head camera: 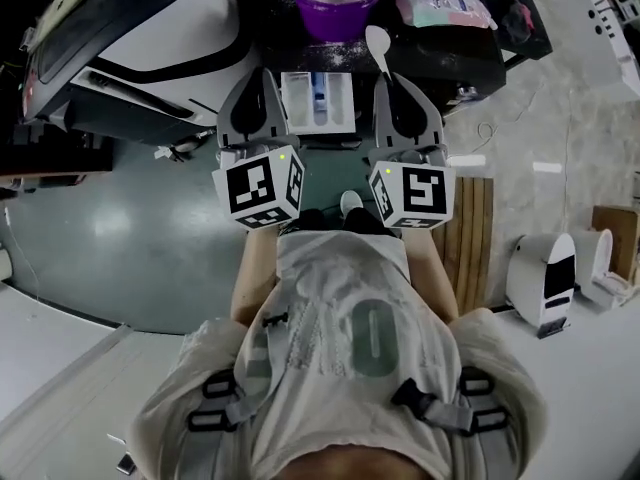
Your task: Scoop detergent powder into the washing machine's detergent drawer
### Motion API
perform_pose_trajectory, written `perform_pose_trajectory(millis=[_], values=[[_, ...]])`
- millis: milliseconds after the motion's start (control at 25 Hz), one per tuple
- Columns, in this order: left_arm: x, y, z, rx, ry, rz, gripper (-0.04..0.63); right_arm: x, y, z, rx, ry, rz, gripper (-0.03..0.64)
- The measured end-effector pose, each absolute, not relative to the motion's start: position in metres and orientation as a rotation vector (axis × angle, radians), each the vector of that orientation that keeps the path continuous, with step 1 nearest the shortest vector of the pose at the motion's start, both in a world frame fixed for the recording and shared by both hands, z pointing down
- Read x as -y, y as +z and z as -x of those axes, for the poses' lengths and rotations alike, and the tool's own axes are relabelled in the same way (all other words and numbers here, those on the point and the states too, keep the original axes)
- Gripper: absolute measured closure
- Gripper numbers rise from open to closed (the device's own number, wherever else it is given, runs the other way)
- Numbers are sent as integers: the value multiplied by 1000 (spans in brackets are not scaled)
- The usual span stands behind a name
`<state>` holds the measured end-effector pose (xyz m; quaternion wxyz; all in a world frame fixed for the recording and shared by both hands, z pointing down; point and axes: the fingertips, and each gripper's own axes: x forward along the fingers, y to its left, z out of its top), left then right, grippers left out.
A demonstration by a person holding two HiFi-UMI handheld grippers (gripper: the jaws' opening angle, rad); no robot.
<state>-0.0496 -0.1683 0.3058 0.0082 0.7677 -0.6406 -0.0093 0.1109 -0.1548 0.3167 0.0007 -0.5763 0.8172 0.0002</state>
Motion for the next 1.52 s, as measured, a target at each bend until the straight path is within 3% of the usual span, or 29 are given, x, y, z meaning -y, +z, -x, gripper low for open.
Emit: perform_pose_trajectory(millis=[1080,1520], values=[[225,300,26,1932,1,-2446,575,205,314,-116,-2560,-90,1765,607],[292,276,37,1965,13,-2465,575,282,288,-115,-2599,-97,1762,607]])
